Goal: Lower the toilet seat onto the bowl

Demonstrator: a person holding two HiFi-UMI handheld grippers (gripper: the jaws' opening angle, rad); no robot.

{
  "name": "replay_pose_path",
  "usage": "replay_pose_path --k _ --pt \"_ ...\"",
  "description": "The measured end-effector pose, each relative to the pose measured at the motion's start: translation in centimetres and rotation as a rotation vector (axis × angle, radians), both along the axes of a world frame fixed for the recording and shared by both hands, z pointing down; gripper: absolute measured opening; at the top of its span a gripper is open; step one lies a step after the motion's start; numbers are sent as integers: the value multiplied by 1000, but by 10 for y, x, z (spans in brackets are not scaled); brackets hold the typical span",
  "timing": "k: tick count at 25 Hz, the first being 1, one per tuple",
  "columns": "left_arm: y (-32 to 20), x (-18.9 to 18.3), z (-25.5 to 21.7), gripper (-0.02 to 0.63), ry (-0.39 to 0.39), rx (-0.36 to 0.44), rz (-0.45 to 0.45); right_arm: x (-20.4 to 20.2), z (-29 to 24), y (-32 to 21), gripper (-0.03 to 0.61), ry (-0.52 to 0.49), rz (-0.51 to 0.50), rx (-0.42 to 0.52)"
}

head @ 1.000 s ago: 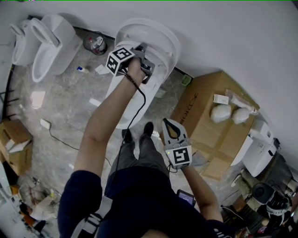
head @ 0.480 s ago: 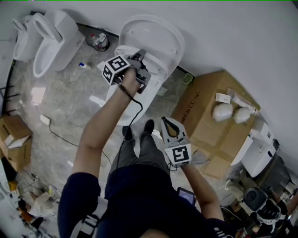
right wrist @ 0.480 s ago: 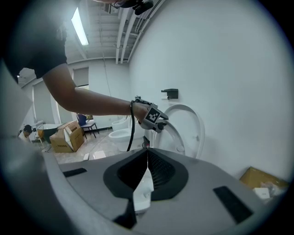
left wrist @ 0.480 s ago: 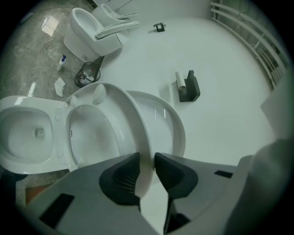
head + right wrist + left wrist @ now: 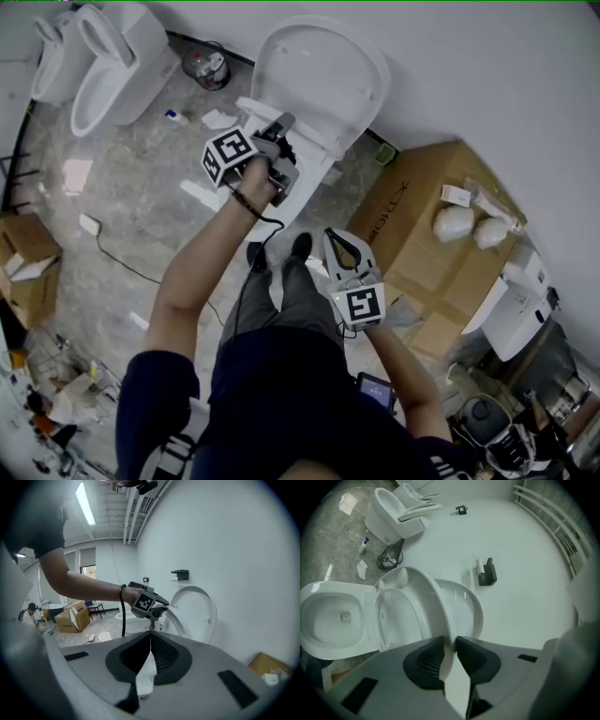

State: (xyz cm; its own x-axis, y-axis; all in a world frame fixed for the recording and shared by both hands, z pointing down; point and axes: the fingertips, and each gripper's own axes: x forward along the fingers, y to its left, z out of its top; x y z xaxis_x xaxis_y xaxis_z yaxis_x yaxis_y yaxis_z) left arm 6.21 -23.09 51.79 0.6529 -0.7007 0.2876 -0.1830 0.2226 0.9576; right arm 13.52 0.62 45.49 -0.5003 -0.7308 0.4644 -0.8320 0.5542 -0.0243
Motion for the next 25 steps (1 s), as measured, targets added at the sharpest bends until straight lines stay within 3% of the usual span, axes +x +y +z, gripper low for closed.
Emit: replay_pose_path --k 25 --pt "128 -79 50 77 3 -22 -30 -50 24 44 23 14 -110 -37"
